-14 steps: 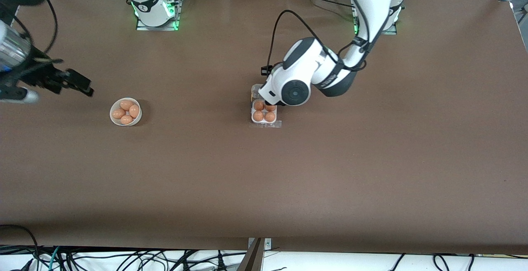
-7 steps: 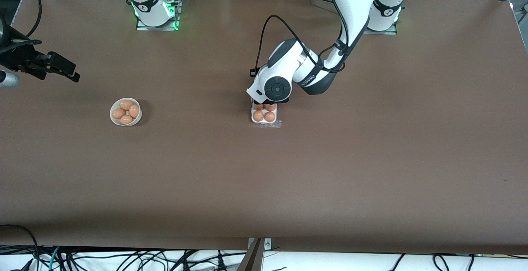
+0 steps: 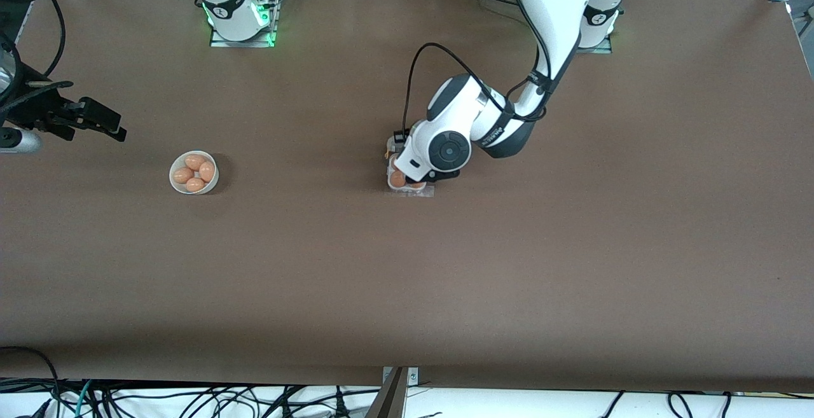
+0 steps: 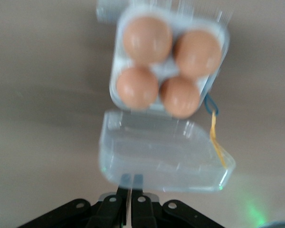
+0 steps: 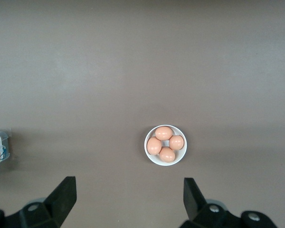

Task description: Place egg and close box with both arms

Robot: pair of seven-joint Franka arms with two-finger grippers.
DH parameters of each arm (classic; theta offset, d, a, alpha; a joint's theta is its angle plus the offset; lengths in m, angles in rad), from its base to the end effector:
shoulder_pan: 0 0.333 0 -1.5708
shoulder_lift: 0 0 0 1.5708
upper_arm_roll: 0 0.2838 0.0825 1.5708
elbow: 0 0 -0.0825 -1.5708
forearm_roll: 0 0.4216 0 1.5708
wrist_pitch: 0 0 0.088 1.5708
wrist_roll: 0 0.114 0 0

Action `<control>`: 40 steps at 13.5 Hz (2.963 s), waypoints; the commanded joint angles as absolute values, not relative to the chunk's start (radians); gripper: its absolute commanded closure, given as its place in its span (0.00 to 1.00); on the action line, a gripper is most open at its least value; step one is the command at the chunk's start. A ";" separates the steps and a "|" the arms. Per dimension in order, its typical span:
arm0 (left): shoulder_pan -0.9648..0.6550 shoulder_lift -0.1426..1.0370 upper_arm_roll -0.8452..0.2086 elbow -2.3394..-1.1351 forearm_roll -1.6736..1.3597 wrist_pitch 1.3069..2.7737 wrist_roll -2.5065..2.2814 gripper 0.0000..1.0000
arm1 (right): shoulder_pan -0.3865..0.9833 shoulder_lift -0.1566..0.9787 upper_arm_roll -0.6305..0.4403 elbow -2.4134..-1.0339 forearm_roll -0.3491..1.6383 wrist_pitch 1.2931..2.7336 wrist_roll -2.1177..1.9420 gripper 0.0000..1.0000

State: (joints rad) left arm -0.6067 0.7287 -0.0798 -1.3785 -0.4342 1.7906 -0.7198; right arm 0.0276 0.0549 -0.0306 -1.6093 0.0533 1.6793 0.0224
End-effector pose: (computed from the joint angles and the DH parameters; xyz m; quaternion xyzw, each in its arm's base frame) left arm 0.5287 -0.4727 0.2202 0.9564 0.1009 -0.2637 0.0745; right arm 0.6151 0.0041 0.5422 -0.9995 0.0154 -0.0073 0.0257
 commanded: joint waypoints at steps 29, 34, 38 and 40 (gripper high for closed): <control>0.023 0.164 0.080 -1.431 -0.020 1.585 0.015 0.00 | 0.011 0.058 -0.021 -1.592 0.043 1.674 0.003 0.00; -0.023 0.088 0.080 -1.581 0.006 1.601 0.026 0.00 | 0.011 0.060 -0.021 -1.594 0.044 1.675 0.003 0.00; -0.047 0.043 0.080 -1.617 0.026 1.608 0.029 0.00 | 0.011 0.060 -0.021 -1.594 0.044 1.675 0.003 0.00; -0.055 0.032 0.078 -1.617 0.026 1.598 0.028 0.00 | 0.011 0.060 -0.021 -1.594 0.044 1.674 0.003 0.00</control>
